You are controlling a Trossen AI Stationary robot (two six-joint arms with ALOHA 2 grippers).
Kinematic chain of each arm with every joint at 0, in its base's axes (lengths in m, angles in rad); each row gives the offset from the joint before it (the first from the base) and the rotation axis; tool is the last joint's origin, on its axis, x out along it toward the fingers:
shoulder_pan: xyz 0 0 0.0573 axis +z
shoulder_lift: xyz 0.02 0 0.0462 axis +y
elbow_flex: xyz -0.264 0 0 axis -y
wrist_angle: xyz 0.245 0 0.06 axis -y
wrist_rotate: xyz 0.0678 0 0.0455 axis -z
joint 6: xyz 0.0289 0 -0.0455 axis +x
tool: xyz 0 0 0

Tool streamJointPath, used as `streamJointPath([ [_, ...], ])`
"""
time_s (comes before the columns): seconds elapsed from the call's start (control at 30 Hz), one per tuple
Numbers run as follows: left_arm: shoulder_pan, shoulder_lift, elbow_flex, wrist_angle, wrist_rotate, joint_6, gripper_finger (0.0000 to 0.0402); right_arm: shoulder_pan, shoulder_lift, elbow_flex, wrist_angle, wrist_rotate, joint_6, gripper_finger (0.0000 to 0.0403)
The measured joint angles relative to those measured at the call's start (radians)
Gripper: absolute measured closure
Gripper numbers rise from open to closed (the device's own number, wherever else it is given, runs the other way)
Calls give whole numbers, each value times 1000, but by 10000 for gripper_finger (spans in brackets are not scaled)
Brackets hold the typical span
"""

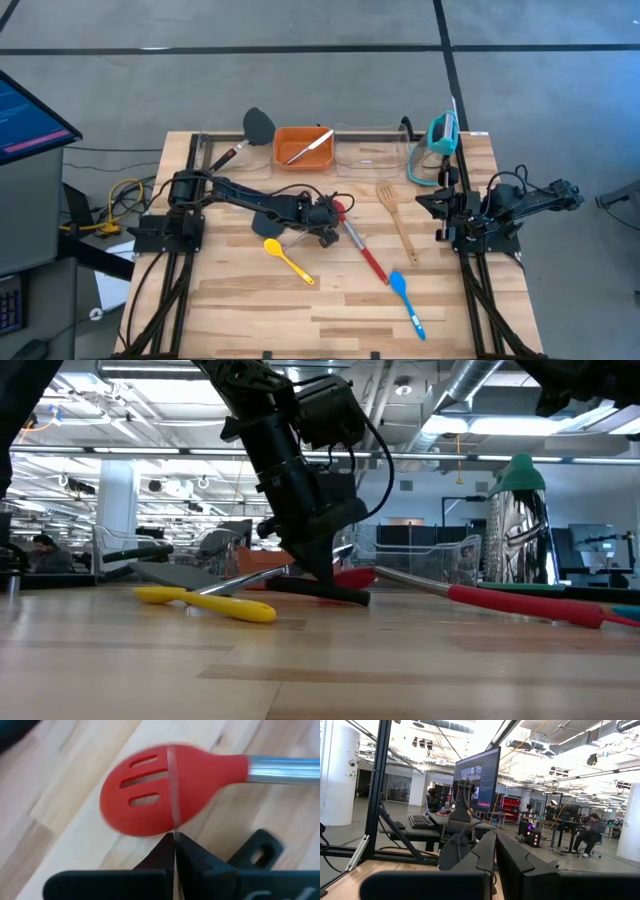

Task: Pick & Place Kitchen Items
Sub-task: Put the silver table knife into the orange bin

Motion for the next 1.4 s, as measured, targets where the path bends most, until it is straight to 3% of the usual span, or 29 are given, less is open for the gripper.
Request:
streamJointPath([
  [0.33,-7,-89,1,8,-3,33,400,-1,0,0,-6,0,0,393],
  [0.93,-8,-85,0,4,-2,92,400,-1,5,0,-82,0,51,393],
  [1.2,-12,-88,0,13,-11,133,400,-2,105,0,-78,0,54,393],
  [1.4,-15,-88,0,16,-3,132,400,-54,266,1,-13,0,70,393],
])
